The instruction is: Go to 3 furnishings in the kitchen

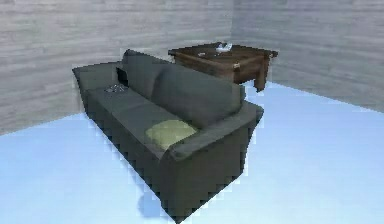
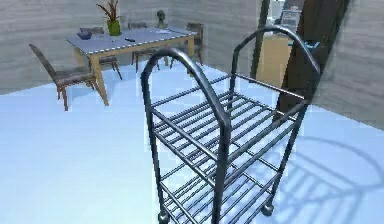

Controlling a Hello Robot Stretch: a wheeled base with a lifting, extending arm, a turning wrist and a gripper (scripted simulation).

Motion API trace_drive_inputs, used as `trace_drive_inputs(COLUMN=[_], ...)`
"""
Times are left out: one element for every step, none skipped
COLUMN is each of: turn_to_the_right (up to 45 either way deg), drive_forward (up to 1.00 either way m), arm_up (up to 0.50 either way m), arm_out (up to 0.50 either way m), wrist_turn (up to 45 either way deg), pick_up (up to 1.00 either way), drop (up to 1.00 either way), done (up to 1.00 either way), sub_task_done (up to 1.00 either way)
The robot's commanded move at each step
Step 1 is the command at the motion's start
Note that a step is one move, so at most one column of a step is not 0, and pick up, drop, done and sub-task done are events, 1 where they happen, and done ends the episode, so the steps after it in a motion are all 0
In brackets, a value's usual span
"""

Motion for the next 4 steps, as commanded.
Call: trace_drive_inputs(turn_to_the_right=[45.0, 0.0, 45.0, 6.0], drive_forward=[0.0, 0.95, 0.0, 0.0], arm_up=[0.0, 0.0, 0.0, 0.0], arm_out=[0.0, 0.0, 0.0, 0.0], wrist_turn=[0.0, 0.0, 0.0, 0.0], pick_up=[0.0, 0.0, 0.0, 0.0], drop=[0.0, 0.0, 0.0, 0.0], done=[0.0, 0.0, 0.0, 0.0], sub_task_done=[0.0, 0.0, 0.0, 0.0])
